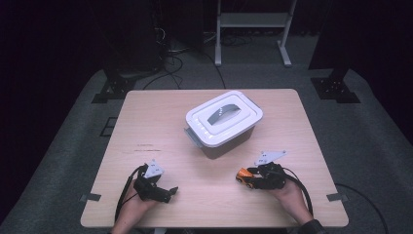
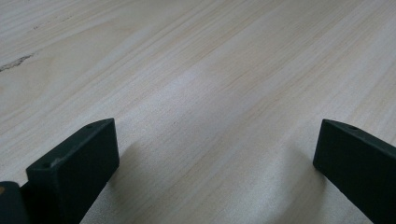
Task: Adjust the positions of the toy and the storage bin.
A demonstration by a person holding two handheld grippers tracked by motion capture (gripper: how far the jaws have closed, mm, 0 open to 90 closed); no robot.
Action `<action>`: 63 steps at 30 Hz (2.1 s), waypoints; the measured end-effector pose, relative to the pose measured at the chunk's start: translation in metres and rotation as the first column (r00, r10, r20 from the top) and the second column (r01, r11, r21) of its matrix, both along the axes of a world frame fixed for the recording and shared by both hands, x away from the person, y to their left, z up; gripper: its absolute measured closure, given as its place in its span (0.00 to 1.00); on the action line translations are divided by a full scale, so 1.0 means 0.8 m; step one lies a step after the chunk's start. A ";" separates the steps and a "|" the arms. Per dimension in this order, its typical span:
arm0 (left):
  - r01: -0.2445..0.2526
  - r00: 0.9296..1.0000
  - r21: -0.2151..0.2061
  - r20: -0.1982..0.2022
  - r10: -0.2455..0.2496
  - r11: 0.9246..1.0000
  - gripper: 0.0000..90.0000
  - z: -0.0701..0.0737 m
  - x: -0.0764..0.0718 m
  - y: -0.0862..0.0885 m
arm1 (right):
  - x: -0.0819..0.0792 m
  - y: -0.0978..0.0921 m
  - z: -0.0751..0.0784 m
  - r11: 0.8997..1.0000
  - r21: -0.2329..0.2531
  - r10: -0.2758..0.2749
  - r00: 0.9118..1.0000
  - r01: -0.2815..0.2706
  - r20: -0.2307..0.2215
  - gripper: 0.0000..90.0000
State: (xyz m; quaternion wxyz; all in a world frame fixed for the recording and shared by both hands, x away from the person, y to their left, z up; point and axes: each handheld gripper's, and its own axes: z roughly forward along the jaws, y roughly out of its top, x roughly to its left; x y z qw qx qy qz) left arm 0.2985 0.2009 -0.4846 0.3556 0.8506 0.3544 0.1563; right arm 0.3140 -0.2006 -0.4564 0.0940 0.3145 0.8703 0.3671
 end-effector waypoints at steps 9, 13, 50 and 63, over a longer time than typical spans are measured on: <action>0.001 1.000 -0.001 0.000 -0.001 1.000 0.00 0.000 0.000 0.000 | -0.002 -0.004 0.006 1.000 -0.004 -0.009 1.000 0.009 0.013 0.65; 0.002 1.000 0.000 0.000 -0.002 1.000 0.00 0.000 0.000 0.000 | -0.002 -0.007 0.009 1.000 -0.001 -0.018 1.000 0.018 0.017 0.65; 0.002 1.000 0.000 0.000 -0.002 1.000 0.00 0.000 0.000 0.000 | -0.003 -0.112 0.027 0.978 0.007 -0.210 0.976 0.210 0.055 0.65; 0.002 1.000 0.000 0.000 -0.002 1.000 0.00 0.000 0.000 0.000 | 0.001 -0.145 0.021 0.955 -0.053 -0.289 0.955 0.293 0.068 0.65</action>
